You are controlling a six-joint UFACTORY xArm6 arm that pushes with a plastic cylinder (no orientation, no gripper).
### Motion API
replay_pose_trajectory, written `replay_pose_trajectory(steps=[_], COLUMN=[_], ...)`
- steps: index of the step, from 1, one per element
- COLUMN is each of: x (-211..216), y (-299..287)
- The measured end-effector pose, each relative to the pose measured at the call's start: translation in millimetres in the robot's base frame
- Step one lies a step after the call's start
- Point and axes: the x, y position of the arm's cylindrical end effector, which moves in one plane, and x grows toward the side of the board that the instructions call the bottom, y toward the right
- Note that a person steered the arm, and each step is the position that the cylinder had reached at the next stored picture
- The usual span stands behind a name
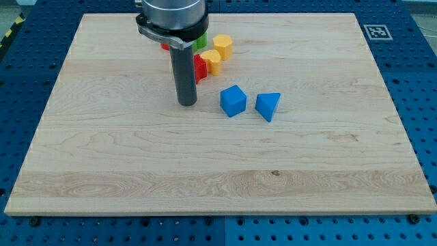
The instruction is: Separate the blue blocks from each other
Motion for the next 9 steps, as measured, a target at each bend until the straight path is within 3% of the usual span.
replay_pose_trajectory(steps=[3,9], x=[-2,-13], y=[70,99])
